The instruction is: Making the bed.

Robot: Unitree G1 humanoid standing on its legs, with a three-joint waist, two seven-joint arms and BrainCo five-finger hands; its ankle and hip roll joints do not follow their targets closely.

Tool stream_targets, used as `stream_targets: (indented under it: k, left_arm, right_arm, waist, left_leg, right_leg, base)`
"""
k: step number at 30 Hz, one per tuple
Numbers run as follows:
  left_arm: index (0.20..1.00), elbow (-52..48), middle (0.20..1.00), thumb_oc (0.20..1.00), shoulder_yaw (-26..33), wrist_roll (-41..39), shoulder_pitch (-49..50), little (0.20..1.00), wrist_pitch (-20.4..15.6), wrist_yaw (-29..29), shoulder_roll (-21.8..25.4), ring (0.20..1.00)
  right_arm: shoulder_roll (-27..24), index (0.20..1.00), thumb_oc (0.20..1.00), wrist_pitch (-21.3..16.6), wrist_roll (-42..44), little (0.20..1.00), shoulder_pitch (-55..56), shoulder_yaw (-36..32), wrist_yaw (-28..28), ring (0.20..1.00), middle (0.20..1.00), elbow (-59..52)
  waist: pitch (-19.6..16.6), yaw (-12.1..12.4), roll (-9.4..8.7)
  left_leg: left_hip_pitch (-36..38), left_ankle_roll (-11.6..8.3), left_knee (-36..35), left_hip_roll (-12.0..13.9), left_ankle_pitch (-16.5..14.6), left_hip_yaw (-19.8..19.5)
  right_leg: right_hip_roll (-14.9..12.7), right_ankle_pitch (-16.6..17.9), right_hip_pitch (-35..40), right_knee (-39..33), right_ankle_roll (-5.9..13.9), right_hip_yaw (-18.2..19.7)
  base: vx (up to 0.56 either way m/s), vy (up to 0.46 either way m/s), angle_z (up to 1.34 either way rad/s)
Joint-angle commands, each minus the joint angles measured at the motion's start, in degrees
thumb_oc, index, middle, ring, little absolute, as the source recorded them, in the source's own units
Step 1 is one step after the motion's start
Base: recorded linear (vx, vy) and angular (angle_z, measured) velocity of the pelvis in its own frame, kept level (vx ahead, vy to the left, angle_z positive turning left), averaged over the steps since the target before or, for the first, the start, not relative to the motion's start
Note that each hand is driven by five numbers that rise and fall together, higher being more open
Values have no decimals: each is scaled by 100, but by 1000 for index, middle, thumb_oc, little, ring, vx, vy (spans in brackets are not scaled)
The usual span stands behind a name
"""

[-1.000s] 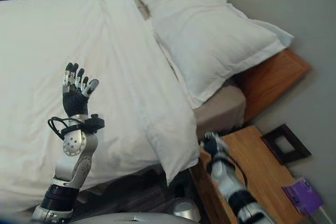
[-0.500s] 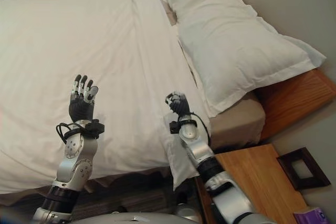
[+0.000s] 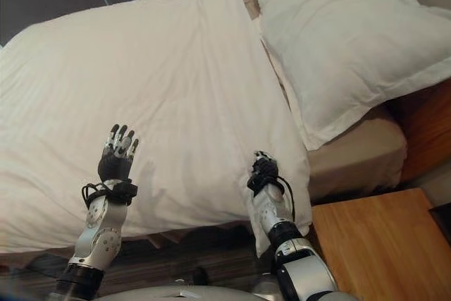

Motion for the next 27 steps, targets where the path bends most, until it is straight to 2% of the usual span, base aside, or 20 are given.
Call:
stream_targets:
  k: [1,4,8,9,14,15,18,19,22,23,25,27]
  left_arm:
    - [1000,6,1000,1000,260,-174,-491,1000,-392,-141,110,1000]
    - [1000,131,1000,1000,275,-82,-519,1000,-301,-82,101,1000]
    - [1000,275,1000,1000,289,123,-627,1000,-139,102,113,1000]
    - [1000,268,1000,1000,349,216,-634,1000,-89,156,138,1000]
    - [1000,172,1000,1000,439,389,-646,1000,-11,267,160,1000]
    - [1000,107,1000,1000,474,439,-630,1000,-8,313,163,1000]
    - [1000,-6,1000,1000,503,496,-602,1000,-36,350,147,1000]
    - [1000,-28,1000,1000,492,534,-580,1000,-29,371,117,1000]
    - [1000,-166,1000,1000,505,590,-388,1000,-20,381,59,1000]
    - [1000,-166,1000,1000,505,590,-387,1000,-20,381,59,1000]
    - [1000,-236,1000,1000,512,757,-237,1000,-53,392,57,1000]
    - [1000,-253,1000,1000,413,822,-178,1000,-28,341,47,1000]
  right_arm:
    - [59,200,200,168,120,200,-86,-322,-173,200,200,752]
    - [2,200,200,372,80,200,408,-558,-120,200,200,1286]
    - [-142,200,200,746,-270,200,990,-792,-70,200,200,1929]
    - [-219,200,200,831,-353,200,1296,-995,-47,200,200,2108]
    - [-328,200,200,895,-250,200,1549,-1319,-109,200,200,2317]
    - [-365,200,200,870,-300,200,1557,-1287,-104,200,200,2202]
    - [-442,200,200,806,-545,200,1421,-1068,-130,200,200,1985]
    - [-454,1000,1000,785,-705,1000,1392,-925,-108,1000,1000,1793]
    - [-664,1000,1000,619,-1237,1000,1170,-408,-150,1000,1000,741]
    - [-663,1000,1000,619,-1237,1000,1170,-408,-151,1000,1000,740]
    - [-774,1000,1000,307,-941,1000,1057,-252,24,1000,1000,-564]
    - [-862,1000,1000,129,-846,1000,942,-57,120,1000,1000,-1360]
  waist:
    - [247,-106,-153]
    - [269,-298,-169]
    - [187,-504,-367]
    - [155,-572,-469]
    - [52,-628,-627]
    - [-3,-636,-703]
    - [-38,-604,-777]
    - [-62,-595,-808]
    - [-98,-494,-919]
    - [-104,-492,-918]
    - [-132,-456,-1002]
    - [-138,-429,-1051]
  left_leg:
    - [78,-357,36,201,108,-191]
    - [142,-371,36,227,80,-102]
    - [267,-365,36,253,7,19]
    - [335,-358,36,265,-40,44]
    - [375,-350,36,313,-41,92]
    - [415,-351,36,334,-49,110]
    - [481,-355,36,354,-75,132]
    - [482,-360,36,370,-49,153]
    - [516,-374,36,406,-31,170]
    - [510,-375,36,406,-30,172]
    - [545,-383,36,428,-12,161]
    - [560,-386,36,441,-3,142]
  right_leg:
    - [-209,-112,-73,77,104,139]
    - [-181,-119,-76,77,111,248]
    - [-117,-92,-81,77,98,372]
    - [-91,-110,-44,77,107,402]
    - [-40,-79,-51,77,100,436]
    - [-8,-61,-51,77,106,467]
    - [14,-66,-6,77,120,500]
    - [31,-39,-25,77,107,520]
    - [62,-6,-5,77,87,533]
    - [63,-5,-12,77,87,535]
    - [100,7,19,77,66,530]
    - [108,3,55,77,52,500]
  base:
    - [25,-2,-13]
    - [30,-17,-7]
    - [34,-35,-22]
    - [14,-25,-15]
    - [11,-10,-18]
    - [12,-11,-23]
    - [9,1,-18]
    - [-11,6,-17]
    - [-24,-12,-8]
    - [0,0,0]
    - [-12,-7,3]
    - [0,0,0]
